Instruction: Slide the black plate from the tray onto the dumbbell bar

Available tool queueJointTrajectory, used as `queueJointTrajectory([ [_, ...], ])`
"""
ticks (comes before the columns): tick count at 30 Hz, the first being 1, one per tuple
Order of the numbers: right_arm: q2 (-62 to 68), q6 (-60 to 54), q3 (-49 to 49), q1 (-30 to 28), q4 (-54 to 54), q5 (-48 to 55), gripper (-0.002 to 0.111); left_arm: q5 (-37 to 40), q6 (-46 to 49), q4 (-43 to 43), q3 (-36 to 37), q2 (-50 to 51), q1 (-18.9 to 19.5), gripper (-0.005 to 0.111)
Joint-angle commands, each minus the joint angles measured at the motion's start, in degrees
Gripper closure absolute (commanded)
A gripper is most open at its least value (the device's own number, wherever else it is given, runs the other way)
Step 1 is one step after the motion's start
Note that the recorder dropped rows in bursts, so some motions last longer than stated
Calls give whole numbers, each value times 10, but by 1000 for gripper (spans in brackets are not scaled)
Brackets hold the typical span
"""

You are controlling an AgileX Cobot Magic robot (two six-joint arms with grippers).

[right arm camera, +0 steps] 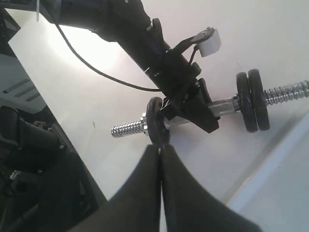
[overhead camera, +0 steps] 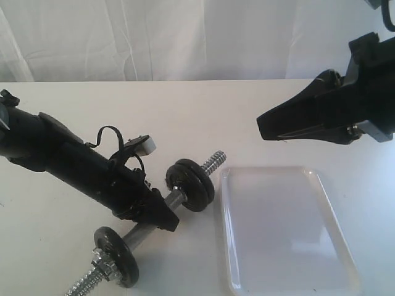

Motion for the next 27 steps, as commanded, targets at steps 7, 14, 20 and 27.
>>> queueJointTrajectory([
  [7,-3,1,2,-3,3,0,108,101,17,-189,-14,-50,-1,107],
  [14,-3,1,2,-3,3,0,108,70,4,-211,-14,-50,-1,107],
  [20,-3,0,2,-3,3,-2,108,5,-16,-242,-14,-50,-31,107],
  [27,-3,0,2,-3,3,-3,108,-74,-19,-298,-14,-50,-65,107],
])
